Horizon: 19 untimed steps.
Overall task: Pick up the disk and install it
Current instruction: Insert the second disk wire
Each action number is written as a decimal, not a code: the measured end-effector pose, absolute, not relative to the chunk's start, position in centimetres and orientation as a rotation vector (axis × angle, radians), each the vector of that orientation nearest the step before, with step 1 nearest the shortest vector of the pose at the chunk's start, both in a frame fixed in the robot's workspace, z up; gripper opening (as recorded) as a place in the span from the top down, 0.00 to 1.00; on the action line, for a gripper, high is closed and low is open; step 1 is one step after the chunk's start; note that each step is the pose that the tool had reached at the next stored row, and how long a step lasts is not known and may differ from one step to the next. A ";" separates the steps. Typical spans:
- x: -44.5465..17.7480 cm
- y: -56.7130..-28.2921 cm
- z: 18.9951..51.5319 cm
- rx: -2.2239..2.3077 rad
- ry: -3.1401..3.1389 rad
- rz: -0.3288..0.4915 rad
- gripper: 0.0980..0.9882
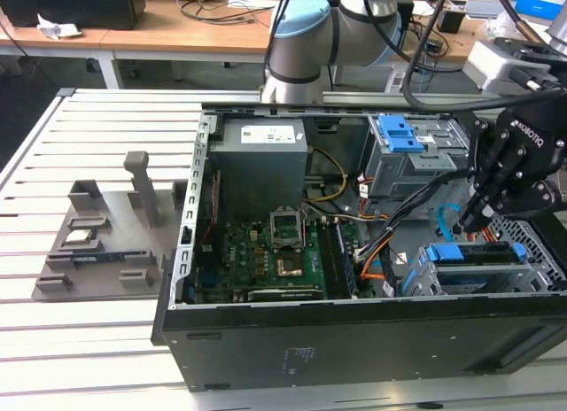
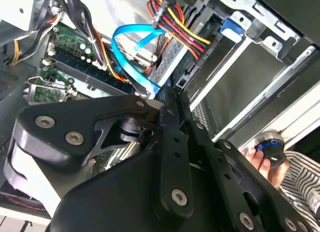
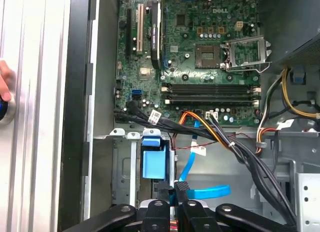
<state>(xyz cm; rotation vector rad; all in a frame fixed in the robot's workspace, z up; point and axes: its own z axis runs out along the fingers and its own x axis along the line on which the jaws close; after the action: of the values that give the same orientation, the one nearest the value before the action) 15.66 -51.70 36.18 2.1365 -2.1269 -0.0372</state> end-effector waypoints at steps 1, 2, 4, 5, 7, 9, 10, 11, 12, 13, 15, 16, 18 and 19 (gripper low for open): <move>15.7 -51.8 36.1 2.136 -2.127 -0.037 0.93; 16.1 -52.1 35.6 2.135 -2.126 -0.035 0.93; 16.6 -52.4 34.9 2.133 -2.124 -0.031 0.93; 16.8 -52.4 34.7 2.133 -2.124 -0.030 0.93; 16.9 -52.4 34.5 2.132 -2.123 -0.029 0.93; 17.1 -52.4 34.4 2.132 -2.123 -0.029 0.93; 17.1 -52.3 34.3 2.132 -2.123 -0.029 0.93; 17.2 -52.3 34.3 2.133 -2.122 -0.029 0.93; 17.2 -52.3 34.3 2.133 -2.122 -0.028 0.93; 17.2 -52.3 34.3 2.134 -2.121 -0.028 0.93; 17.4 -52.3 34.2 2.134 -2.121 -0.029 0.93; 17.4 -52.3 34.2 2.134 -2.121 -0.028 0.93; 17.4 -52.3 34.1 2.134 -2.121 -0.028 0.93; 17.4 -52.3 33.9 2.134 -2.121 -0.028 0.93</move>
<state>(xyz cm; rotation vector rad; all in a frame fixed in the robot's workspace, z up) 17.43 -52.29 33.95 2.1341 -2.1207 -0.0277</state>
